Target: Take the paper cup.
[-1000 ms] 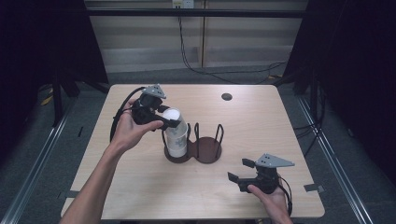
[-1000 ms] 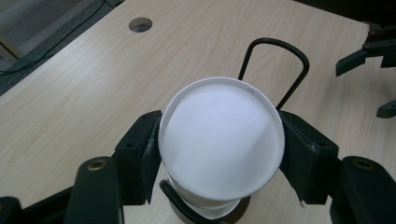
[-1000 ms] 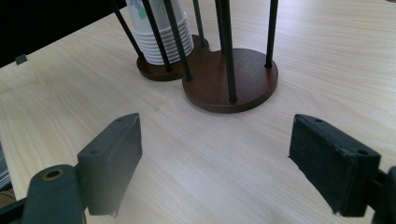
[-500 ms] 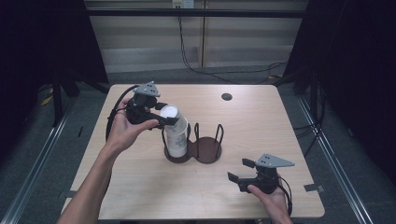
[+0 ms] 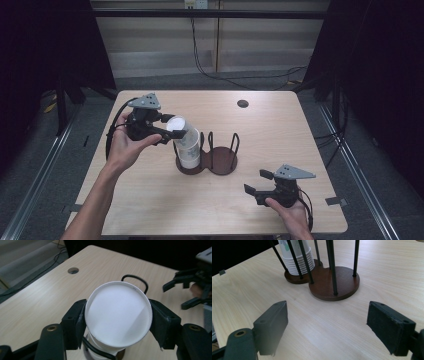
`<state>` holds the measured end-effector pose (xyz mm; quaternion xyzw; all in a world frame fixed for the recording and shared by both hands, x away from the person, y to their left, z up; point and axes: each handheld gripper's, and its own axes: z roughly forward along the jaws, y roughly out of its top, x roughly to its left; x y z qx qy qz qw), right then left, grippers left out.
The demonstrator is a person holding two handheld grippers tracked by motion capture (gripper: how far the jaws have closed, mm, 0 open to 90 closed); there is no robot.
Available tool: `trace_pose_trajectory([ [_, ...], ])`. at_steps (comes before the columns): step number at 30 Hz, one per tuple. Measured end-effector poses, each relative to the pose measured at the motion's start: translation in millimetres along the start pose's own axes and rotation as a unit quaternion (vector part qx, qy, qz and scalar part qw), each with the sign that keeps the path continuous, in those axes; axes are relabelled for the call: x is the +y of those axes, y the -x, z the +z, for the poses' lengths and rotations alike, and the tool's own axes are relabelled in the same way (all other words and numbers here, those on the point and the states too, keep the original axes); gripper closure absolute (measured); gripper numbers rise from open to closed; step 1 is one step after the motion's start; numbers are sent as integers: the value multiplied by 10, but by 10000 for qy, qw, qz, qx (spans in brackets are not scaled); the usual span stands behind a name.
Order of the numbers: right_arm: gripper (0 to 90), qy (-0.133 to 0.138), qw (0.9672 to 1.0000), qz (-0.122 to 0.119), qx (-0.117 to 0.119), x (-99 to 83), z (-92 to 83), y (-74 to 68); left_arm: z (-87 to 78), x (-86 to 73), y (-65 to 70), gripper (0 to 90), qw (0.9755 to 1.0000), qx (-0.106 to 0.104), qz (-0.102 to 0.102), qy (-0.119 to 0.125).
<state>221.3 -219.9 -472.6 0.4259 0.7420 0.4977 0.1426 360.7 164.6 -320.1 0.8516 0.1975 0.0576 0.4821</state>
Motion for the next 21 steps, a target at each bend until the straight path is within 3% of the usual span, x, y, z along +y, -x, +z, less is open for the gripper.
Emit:
trace_pose_trajectory([
  [7,166,29,10000,-5,4,13,8,3,-47,-90,47,360,9999,-79,-31,99],
  [12,166,22,10000,5,21,15,20,6,-63,-166,162,360,9999,-73,76,-39],
  [20,148,74,9998,-61,150,46,52,-4,-77,-313,250,359,9997,-199,135,-38],
  [21,149,88,9998,-39,149,52,55,-12,-77,-335,256,359,9995,-292,113,-17],
])
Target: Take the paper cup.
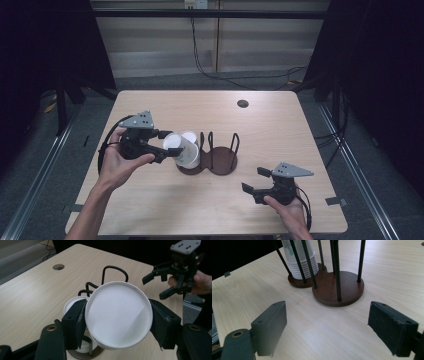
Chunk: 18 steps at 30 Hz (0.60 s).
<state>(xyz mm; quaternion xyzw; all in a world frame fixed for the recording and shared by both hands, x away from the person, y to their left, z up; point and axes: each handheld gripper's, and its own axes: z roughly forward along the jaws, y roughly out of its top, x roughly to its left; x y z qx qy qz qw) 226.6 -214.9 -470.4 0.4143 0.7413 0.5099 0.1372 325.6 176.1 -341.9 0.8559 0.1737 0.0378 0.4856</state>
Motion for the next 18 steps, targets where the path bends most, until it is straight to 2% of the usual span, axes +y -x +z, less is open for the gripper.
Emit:
trace_pose_trajectory([
  [1,147,77,9999,-57,76,21,7,-27,3,-21,14,359,10000,-10,-10,15],
  [5,144,128,9998,-87,129,48,26,-64,37,-89,56,359,9999,-113,17,11],
  [8,139,140,9996,-127,186,82,38,-108,68,-134,75,359,9998,-212,-33,-9],
  [11,139,138,9994,-184,251,119,58,-153,91,-165,90,359,9998,-215,-32,-37],
  [14,135,126,9988,-262,385,159,85,-194,126,-201,119,359,9995,-291,-55,-73],
  [18,134,162,9975,-397,560,252,137,-265,131,-235,172,359,9995,-327,0,29],
])
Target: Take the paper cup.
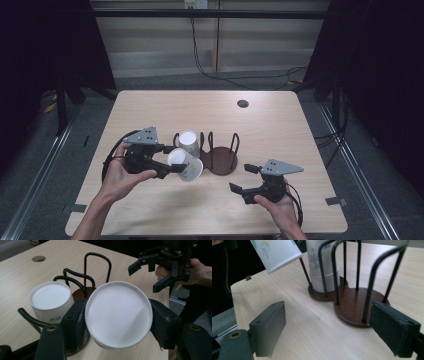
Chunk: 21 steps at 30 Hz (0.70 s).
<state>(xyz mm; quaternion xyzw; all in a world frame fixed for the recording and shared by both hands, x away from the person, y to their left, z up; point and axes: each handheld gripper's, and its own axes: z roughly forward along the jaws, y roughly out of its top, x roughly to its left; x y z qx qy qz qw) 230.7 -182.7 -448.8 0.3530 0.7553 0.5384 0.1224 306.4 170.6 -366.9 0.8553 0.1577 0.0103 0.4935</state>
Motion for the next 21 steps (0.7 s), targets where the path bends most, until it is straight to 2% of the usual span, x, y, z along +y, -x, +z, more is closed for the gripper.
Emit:
trace_pose_trajectory([
  [1,134,0,10000,0,0,0,0,0,-5,-5,19,359,10000,-2,6,30],
  [3,134,4,10000,-51,85,43,39,-23,-3,-2,46,359,10000,-2,69,-65],
  [6,134,-33,9997,-164,183,107,112,-71,-8,-19,48,358,10000,-68,-8,67],
  [8,135,-124,9988,-386,287,183,224,-150,12,-35,43,357,9999,-109,1,90],
  [11,135,-166,9980,-473,393,230,317,-205,52,-55,59,357,9998,-170,33,111],
  [16,138,-194,9964,-541,621,294,446,-271,96,-76,54,355,9997,-203,-6,118],
  [18,138,-142,9962,-516,692,301,463,-282,145,-117,29,355,9995,-264,-119,140],
  [20,136,-121,9959,-540,718,297,488,-296,195,-150,16,354,9996,-227,-144,29],
  [21,136,-110,9957,-531,749,284,508,-307,210,-157,18,354,9995,-271,-183,36],
])
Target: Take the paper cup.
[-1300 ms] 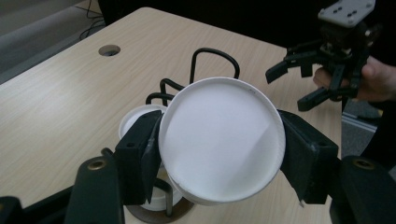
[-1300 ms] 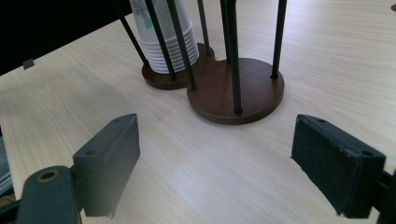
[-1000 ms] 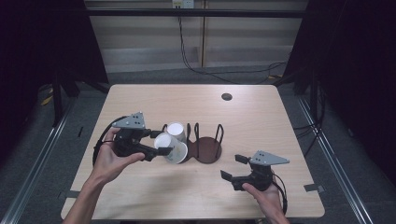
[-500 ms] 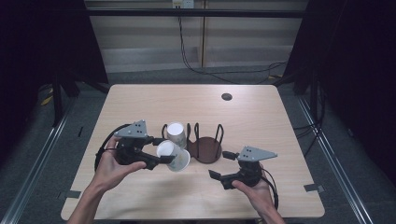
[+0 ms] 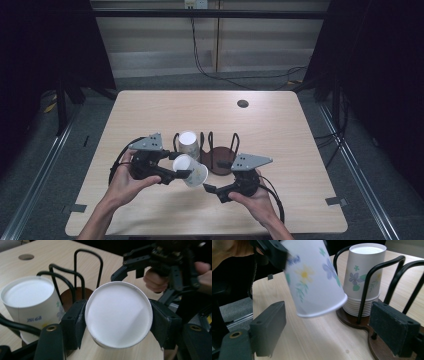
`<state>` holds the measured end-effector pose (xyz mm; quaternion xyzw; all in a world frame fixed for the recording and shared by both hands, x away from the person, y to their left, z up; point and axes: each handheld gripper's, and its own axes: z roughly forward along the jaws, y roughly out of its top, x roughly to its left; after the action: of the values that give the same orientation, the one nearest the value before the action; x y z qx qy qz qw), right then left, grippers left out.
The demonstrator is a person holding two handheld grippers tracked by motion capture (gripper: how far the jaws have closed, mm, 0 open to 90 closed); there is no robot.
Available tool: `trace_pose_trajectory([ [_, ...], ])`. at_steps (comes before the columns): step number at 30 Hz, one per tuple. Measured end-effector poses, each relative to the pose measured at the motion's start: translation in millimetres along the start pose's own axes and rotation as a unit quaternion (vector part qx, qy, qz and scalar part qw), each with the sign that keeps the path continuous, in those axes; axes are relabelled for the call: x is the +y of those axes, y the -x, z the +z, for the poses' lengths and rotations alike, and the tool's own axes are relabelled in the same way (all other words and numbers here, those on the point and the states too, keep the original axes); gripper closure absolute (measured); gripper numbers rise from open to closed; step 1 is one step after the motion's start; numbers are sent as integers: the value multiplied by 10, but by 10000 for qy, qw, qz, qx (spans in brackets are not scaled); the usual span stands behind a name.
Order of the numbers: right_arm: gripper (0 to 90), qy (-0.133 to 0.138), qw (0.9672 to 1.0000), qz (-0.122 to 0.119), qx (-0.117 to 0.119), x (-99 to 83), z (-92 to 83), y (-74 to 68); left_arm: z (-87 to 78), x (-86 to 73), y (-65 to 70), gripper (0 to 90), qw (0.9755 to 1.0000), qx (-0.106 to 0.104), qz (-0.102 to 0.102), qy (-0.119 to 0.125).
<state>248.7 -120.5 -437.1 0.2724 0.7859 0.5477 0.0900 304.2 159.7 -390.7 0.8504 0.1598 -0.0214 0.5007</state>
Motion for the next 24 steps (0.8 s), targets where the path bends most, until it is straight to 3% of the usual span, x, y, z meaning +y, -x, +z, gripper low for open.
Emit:
trace_pose_trajectory([
  [6,138,-103,9998,-20,158,-64,93,-36,94,34,18,355,9999,-120,78,-86],
  [10,137,-51,9999,-69,141,-67,87,-41,113,38,55,354,9997,-171,126,-122],
  [13,136,72,9998,-104,165,-58,66,-46,139,41,71,354,9996,-267,97,-95],
  [24,155,-9,9990,-94,428,-124,117,-46,238,68,143,355,9988,-461,91,-138],
])
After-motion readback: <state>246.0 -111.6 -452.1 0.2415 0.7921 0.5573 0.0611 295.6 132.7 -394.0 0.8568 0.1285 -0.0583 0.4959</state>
